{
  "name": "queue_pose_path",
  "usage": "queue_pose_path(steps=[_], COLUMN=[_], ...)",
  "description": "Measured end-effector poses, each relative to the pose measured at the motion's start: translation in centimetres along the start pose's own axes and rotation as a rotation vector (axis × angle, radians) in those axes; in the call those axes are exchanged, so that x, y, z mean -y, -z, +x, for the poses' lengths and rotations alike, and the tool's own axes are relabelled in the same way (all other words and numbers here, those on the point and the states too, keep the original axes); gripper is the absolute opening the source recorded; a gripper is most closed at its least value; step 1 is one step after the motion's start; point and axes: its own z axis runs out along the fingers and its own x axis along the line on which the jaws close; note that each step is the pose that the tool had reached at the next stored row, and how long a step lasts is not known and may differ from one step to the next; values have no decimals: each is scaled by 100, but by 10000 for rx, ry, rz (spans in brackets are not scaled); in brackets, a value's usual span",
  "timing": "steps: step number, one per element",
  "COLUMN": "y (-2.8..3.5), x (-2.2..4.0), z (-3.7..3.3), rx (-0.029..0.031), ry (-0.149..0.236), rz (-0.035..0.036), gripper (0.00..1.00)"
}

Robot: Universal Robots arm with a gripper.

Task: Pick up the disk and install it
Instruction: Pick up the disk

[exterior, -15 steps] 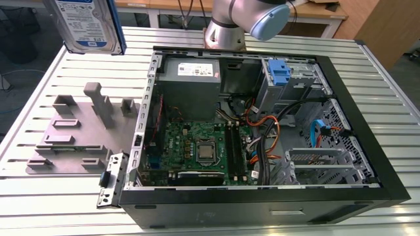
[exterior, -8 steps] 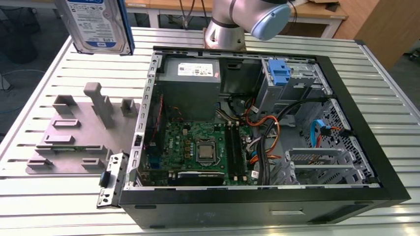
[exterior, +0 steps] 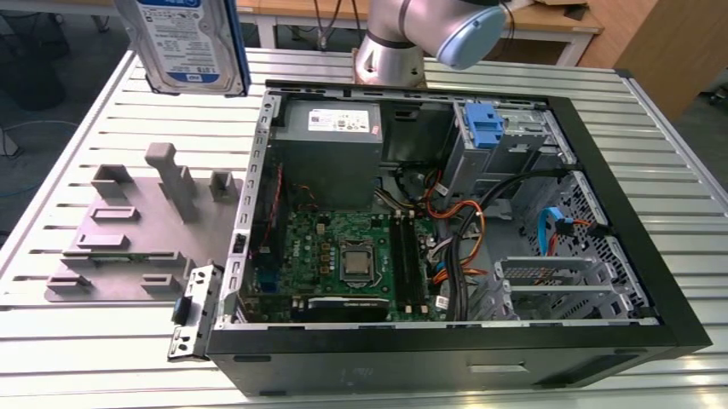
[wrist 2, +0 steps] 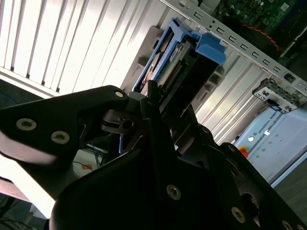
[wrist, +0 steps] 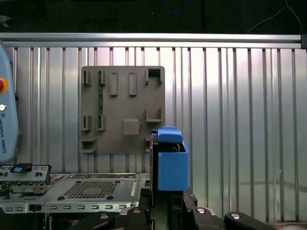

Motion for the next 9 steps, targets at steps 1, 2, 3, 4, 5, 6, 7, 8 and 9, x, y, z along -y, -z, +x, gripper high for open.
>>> queue_pose_path(steps=[1,2,3,4,5,6,7,8,9], y=[0,1,0,1,1,1,0,1,1], x=[22,46,67,86,105,124,144,164,181], z=[0,-1,-1,-2,-3,-3,-3,-4,-4], rx=[-1,-1,0,-1,0,0,0,0,-1], ry=[0,0,1,0,0,0,0,0,0], rz=[0,0,0,-1,0,0,1,0,-1], gripper=[35,35,35,35,35,35,35,35,35])
